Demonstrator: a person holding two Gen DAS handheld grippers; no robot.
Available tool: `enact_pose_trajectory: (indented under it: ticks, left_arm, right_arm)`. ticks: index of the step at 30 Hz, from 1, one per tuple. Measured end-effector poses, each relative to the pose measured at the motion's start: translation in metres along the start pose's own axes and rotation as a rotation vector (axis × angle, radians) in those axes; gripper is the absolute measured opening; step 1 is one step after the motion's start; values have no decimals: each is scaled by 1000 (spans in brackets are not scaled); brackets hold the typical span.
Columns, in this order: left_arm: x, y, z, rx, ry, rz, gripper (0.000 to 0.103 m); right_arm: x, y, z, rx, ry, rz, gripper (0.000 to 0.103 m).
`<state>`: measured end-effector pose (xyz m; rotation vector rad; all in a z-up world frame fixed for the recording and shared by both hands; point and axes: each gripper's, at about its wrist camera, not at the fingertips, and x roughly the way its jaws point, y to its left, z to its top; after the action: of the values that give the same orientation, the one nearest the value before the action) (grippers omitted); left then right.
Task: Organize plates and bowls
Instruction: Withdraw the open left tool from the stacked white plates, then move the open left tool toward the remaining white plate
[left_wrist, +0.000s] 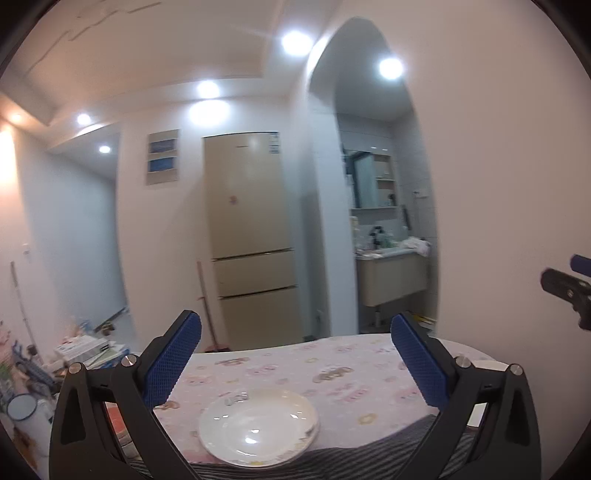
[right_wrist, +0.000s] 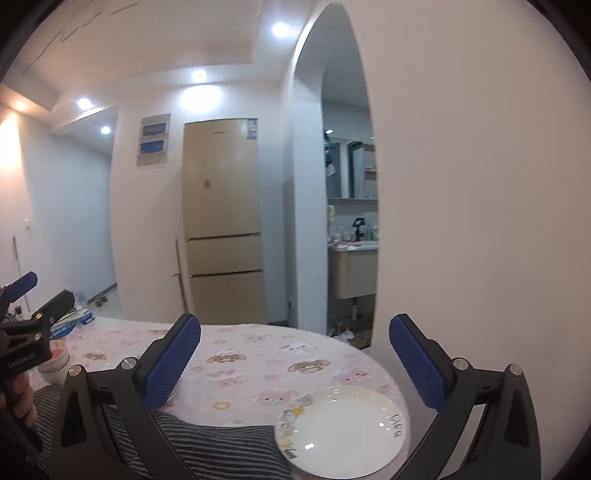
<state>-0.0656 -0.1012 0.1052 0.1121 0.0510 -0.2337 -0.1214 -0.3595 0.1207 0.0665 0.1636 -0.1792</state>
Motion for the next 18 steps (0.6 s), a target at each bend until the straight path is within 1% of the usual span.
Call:
enact_pose_trajectory:
  ticks: [3, 6, 9, 11, 12, 14, 16, 17, 18]
  left_arm:
    - [2, -17, 1, 5, -8, -59, 102]
    - [9, -32, 1, -38, 13, -134, 102]
    - [17, -53, -1, -8, 23, -150, 102]
    - [23, -65, -1, 8, 37, -167, 102]
    - [29, -71, -1, 11, 52, -185, 102]
    - [41, -83, -5, 11, 84, -221, 102]
    - [59, -95, -10, 17, 145, -252, 102]
    - [69, -101, -13, 22, 176, -264, 99]
    - [83, -108, -16, 34, 224, -273, 96]
  right_arm:
    - [-3, -17, 1, 26, 7, 13, 103]
    - [-4, -28, 0, 17, 4, -10, 103]
    - [-7, -36, -6, 1, -11, -53, 103]
    - [-2, -46, -9, 19, 17, -44, 103]
    - [1, -54, -13, 44, 32, -29, 102]
    - [6, -67, -20, 82, 52, -28, 99]
    - [12, -83, -29, 116, 74, -49, 95]
    - [17, -92, -34, 134, 95, -62, 93]
    - [22, -98, -37, 146, 116, -71, 93]
